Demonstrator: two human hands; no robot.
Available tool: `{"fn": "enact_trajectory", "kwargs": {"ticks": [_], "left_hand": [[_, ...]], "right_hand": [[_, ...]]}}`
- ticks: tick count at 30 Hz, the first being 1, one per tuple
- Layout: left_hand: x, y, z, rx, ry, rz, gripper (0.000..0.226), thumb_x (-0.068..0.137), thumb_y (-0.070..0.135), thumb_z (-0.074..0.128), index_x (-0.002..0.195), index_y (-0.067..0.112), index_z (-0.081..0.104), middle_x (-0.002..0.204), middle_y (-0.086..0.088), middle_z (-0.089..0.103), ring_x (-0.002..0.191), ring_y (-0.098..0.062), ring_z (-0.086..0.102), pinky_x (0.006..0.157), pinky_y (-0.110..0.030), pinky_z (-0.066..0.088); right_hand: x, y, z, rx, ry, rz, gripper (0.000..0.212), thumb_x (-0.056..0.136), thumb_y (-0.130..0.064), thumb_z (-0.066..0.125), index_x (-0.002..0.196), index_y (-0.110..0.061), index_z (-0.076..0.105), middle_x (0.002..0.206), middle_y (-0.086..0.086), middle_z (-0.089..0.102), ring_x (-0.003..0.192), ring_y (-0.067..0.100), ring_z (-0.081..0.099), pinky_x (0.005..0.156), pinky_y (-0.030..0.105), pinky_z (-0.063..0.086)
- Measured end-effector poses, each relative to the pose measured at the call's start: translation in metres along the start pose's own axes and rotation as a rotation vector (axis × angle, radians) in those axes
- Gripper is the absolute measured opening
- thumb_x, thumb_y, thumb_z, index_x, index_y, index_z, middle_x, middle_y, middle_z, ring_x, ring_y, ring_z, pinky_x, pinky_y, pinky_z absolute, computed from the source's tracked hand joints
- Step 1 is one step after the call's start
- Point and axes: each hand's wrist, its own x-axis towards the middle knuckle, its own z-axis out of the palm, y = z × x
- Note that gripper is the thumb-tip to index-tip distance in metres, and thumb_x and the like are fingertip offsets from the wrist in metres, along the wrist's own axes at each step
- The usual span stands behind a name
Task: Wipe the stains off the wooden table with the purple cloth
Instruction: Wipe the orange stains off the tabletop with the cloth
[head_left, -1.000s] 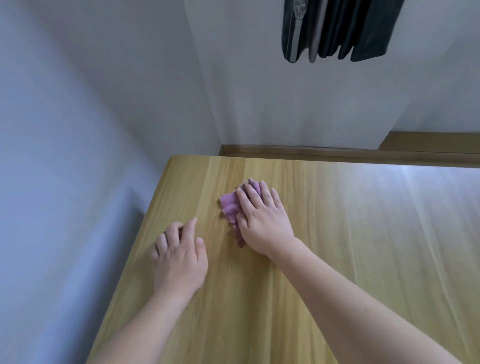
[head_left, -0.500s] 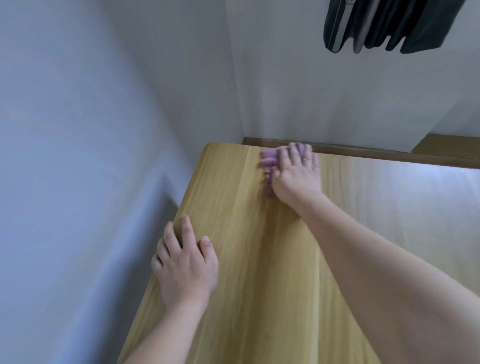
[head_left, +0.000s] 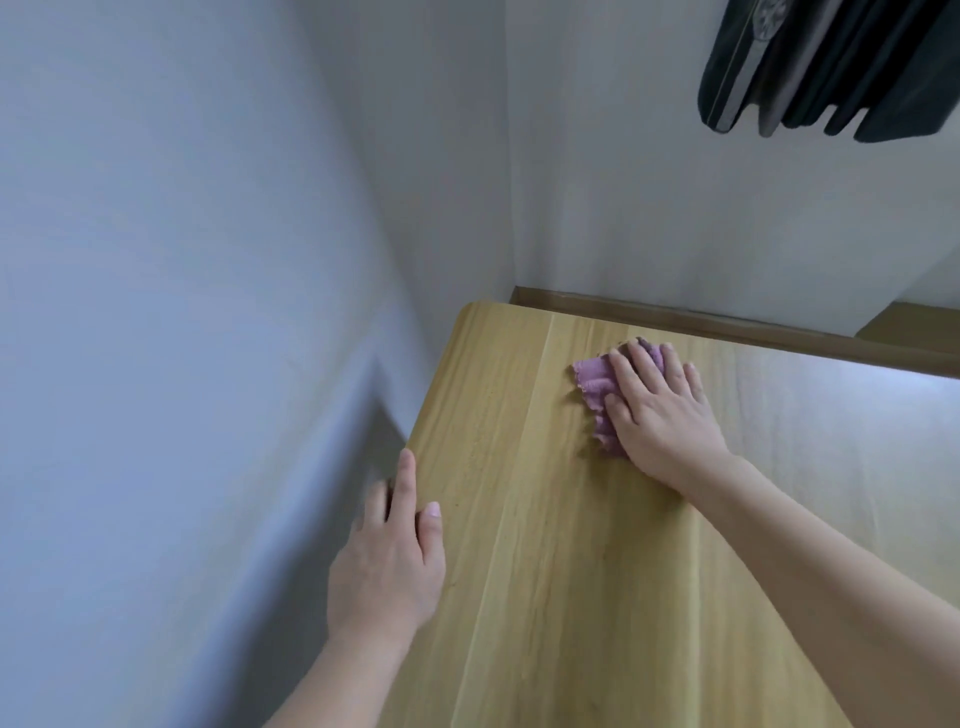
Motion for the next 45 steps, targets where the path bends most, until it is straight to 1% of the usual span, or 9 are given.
{"fn": "enact_trajectory", "kwargs": {"ticks": [4,11,17,21,26,31,36,41,45], "left_hand": [[0.002,0.000,0.000,-0.008,0.018,-0.035,0.065,0.095,0.049,0.018,0.152,0.024,-0.003,0.149,0.006,0.030,0.119,-0.019,0.052,0.078,-0.036,0.048],[0.001,-0.002,0.003,-0.094,0.047,-0.074,0.060,0.097,0.037,0.023,0.152,0.020,0.007,0.147,0.006,0.037,0.118,-0.018,0.053,0.082,-0.033,0.045],[-0.002,0.000,0.001,-0.134,0.073,-0.133,0.055,0.098,0.028,0.028,0.150,0.017,0.021,0.137,-0.002,0.051,0.110,-0.025,0.059,0.080,-0.034,0.047],[-0.003,-0.001,0.000,-0.127,0.080,-0.118,0.053,0.098,0.027,0.027,0.150,0.016,0.022,0.131,-0.002,0.055,0.106,-0.023,0.060,0.080,-0.033,0.047],[-0.001,-0.003,0.002,-0.101,0.089,-0.131,0.052,0.098,0.025,0.028,0.149,0.016,0.026,0.135,-0.005,0.054,0.109,-0.027,0.059,0.083,-0.035,0.046],[-0.003,-0.003,0.005,-0.065,0.108,-0.126,0.048,0.096,0.020,0.037,0.144,0.013,0.039,0.134,-0.013,0.056,0.113,-0.034,0.058,0.087,-0.038,0.046],[-0.004,-0.004,0.007,-0.066,0.109,-0.151,0.048,0.097,0.023,0.031,0.144,0.014,0.038,0.137,-0.014,0.053,0.118,-0.035,0.054,0.093,-0.041,0.044],[-0.006,0.002,0.007,-0.040,0.115,-0.163,0.048,0.097,0.022,0.029,0.144,0.013,0.037,0.138,-0.015,0.052,0.120,-0.036,0.053,0.095,-0.043,0.043],[-0.006,0.003,0.009,-0.019,0.125,-0.185,0.049,0.097,0.023,0.028,0.145,0.015,0.036,0.137,-0.014,0.053,0.119,-0.036,0.053,0.095,-0.043,0.043]], "right_hand": [[0.061,-0.073,0.013,0.060,-0.007,0.064,0.057,0.100,-0.038,0.020,0.153,-0.020,0.012,0.162,0.001,0.003,0.147,0.031,-0.009,0.118,0.044,-0.005],[0.058,-0.168,0.036,0.054,-0.034,-0.320,0.056,0.097,-0.035,0.025,0.150,-0.017,0.024,0.160,0.002,0.014,0.147,0.029,-0.004,0.118,0.044,-0.003],[-0.030,-0.085,0.022,-0.005,-0.121,-0.609,0.058,0.097,-0.046,0.021,0.152,-0.028,0.023,0.160,-0.009,0.012,0.149,0.020,0.002,0.118,0.038,-0.002],[0.008,-0.032,0.004,-0.063,-0.104,-0.413,0.064,0.093,-0.053,0.008,0.154,-0.033,0.010,0.161,-0.011,0.003,0.148,0.019,-0.007,0.119,0.037,-0.006],[0.051,-0.076,0.018,0.014,0.014,-0.090,0.059,0.095,-0.040,0.024,0.151,-0.025,0.020,0.161,-0.003,0.012,0.148,0.029,-0.001,0.118,0.045,0.000],[-0.022,-0.130,0.036,0.045,-0.002,-0.412,0.059,0.094,-0.036,0.033,0.152,-0.023,0.024,0.160,-0.004,0.018,0.148,0.027,0.006,0.118,0.042,0.002],[-0.121,-0.051,0.027,0.049,-0.079,-0.569,0.054,0.097,-0.039,0.031,0.149,-0.025,0.033,0.157,-0.006,0.026,0.147,0.023,0.013,0.118,0.040,0.004],[-0.083,0.091,-0.011,-0.030,-0.007,-0.182,0.067,0.089,-0.056,0.007,0.151,-0.034,0.018,0.161,-0.010,0.011,0.149,0.021,0.001,0.119,0.042,0.002],[-0.042,0.115,-0.013,0.026,0.090,0.198,0.062,0.088,-0.046,0.016,0.145,-0.023,0.024,0.157,0.002,0.019,0.145,0.035,0.008,0.116,0.054,0.009]]}}
